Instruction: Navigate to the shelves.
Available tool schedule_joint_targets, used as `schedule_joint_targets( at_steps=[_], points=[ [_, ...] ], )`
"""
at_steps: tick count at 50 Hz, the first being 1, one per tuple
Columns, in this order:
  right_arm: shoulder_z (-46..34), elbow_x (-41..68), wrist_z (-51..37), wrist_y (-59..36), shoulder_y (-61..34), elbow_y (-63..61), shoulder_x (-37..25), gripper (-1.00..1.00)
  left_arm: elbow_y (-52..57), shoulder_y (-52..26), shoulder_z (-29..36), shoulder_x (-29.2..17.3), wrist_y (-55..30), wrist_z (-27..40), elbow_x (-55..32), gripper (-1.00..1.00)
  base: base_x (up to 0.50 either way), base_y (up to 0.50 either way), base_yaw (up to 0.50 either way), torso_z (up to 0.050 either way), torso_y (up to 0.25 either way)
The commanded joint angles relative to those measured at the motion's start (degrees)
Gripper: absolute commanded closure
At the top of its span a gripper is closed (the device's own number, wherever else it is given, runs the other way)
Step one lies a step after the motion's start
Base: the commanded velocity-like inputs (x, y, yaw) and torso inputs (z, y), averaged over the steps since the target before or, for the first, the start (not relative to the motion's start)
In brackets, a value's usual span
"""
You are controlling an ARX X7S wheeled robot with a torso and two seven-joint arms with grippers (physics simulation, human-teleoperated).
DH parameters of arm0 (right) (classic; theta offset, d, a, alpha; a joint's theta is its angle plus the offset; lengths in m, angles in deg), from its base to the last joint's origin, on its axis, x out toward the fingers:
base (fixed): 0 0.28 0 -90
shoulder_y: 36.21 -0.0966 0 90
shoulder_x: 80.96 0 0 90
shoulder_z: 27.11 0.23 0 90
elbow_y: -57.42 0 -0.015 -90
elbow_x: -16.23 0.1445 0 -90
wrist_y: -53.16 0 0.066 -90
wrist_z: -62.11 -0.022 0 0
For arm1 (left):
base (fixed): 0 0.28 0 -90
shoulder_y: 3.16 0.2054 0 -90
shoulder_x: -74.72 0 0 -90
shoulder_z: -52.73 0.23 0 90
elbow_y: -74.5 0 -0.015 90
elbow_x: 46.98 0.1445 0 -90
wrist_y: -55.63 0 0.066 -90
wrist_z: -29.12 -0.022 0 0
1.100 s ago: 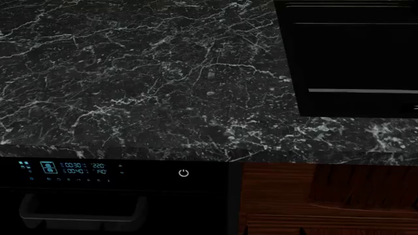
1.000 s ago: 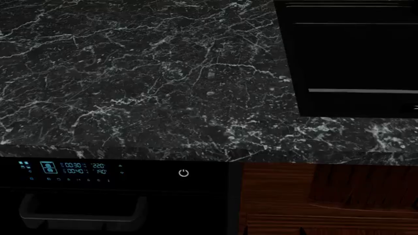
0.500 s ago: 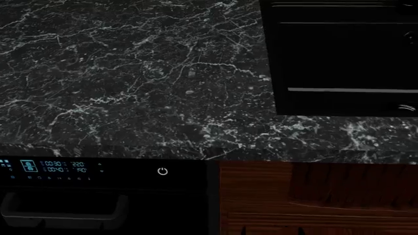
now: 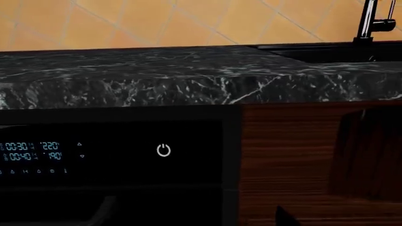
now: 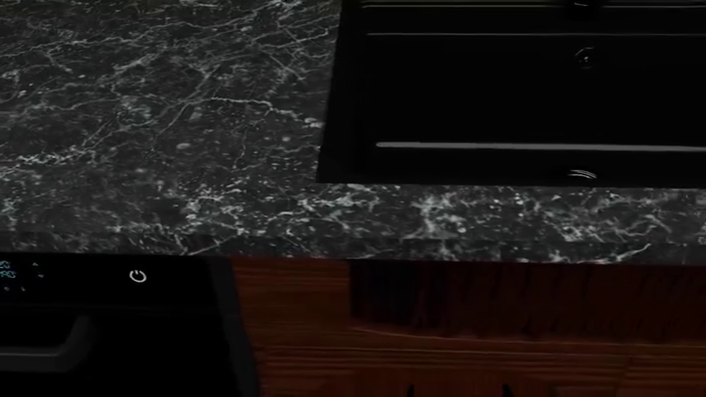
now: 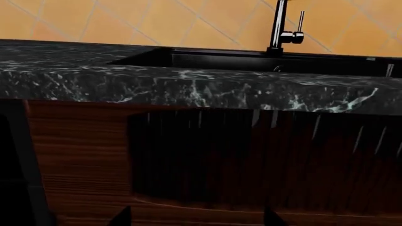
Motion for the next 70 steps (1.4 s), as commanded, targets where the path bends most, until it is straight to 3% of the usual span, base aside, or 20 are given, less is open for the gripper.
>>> schedule_joint_targets(
  at_steps=[1,70],
  points=[
    [-1.21,0.30,-0.91,-0.13,-0.18,0.07,-0.71,-1.00,-0.24,-0.37,0.65,-0.79,-0.33,0.76,-1.02,-1.00,-0.05,-0.50,0.00,0.000,0.000],
    [-5.17,1.82,-3.87,-1.19,-0.26,-0.87,-3.91,-1.00,-0.22,-0.81,4.04,-3.51,-0.55,4.21,-3.61,-1.00,-0.01,-0.50,0.00,0.000,0.000]
  ],
)
